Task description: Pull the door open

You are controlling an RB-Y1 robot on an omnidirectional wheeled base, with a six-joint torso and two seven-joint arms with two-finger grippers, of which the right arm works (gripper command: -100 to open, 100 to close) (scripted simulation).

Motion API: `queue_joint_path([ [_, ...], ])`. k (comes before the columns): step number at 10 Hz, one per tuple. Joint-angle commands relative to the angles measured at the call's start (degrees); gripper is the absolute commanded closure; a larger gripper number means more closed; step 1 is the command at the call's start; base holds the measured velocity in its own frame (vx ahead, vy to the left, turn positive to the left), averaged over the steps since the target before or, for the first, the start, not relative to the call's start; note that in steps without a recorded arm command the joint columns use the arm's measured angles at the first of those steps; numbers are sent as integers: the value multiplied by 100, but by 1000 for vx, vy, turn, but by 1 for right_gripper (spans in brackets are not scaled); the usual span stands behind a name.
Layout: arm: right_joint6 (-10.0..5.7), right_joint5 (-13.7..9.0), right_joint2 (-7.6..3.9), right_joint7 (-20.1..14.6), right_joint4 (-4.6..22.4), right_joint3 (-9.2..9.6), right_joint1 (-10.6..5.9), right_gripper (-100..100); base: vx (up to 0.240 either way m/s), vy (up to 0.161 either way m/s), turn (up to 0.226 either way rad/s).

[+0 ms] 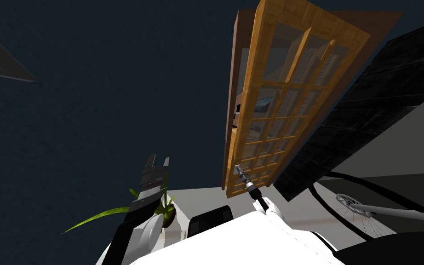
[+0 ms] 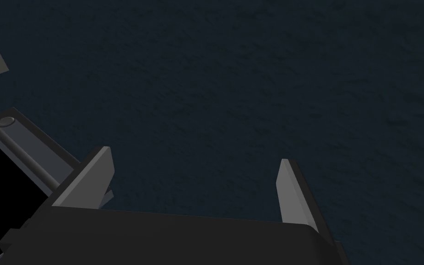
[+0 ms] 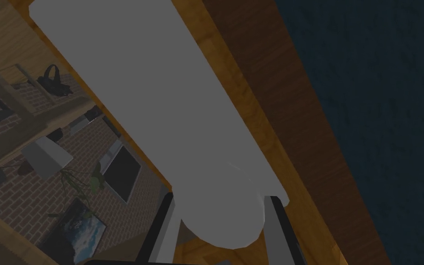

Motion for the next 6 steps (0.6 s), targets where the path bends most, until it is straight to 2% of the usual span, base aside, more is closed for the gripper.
queue_joint_path([
  [1,4,-66,40,-286,3,102,8,100,-29,-7,24],
  [4,13,-211,23,-703,27,211,-18,100,-30,-14,24],
  [5,13,-211,23,-732,27,211,-18,100,-26,-13,21],
  [6,17,-284,15,-952,39,266,-31,100,-24,-8,24],
])
